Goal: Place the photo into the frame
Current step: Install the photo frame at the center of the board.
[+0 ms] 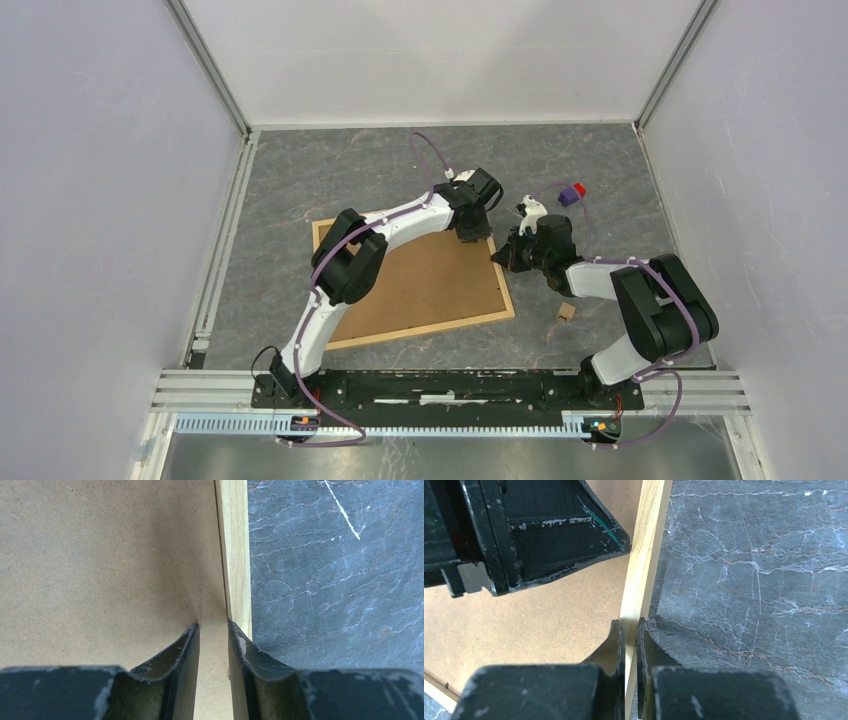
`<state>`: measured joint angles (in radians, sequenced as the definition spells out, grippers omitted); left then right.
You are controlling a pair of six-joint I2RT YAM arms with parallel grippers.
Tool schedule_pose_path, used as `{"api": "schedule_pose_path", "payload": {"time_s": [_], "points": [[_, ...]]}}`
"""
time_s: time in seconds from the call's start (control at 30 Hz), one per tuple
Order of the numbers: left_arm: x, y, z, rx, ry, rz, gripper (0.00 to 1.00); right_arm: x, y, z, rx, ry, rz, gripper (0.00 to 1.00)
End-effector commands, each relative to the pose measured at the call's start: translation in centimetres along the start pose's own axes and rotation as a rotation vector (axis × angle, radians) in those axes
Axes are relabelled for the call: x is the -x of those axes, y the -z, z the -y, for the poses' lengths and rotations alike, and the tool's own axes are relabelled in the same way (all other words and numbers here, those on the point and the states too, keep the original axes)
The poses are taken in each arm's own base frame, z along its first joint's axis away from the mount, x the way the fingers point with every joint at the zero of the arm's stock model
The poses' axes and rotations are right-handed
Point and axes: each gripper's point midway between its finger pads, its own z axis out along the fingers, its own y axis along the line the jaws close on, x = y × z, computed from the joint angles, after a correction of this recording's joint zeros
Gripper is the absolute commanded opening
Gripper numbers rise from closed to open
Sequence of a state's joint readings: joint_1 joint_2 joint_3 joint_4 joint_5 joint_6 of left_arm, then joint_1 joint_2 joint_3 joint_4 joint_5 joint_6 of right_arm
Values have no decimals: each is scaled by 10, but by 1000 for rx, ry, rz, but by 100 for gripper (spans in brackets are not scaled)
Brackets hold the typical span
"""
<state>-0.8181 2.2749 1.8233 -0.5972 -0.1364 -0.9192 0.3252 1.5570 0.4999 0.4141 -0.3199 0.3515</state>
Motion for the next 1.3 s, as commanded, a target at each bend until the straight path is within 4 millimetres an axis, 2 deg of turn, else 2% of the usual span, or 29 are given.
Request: {"api": "schedule_pose_path", "payload": {"time_s": [0.0, 0.87, 1.27], "points": [[-21, -14, -31, 121, -6, -65, 35, -68, 8, 9, -34, -42, -225, 0], [-38, -28, -36, 201, -74, -112, 34, -68, 9, 9, -33, -42, -222, 0], [-48, -40, -45, 283, -102, -111, 36, -67, 9, 8, -34, -41, -219, 0]]}}
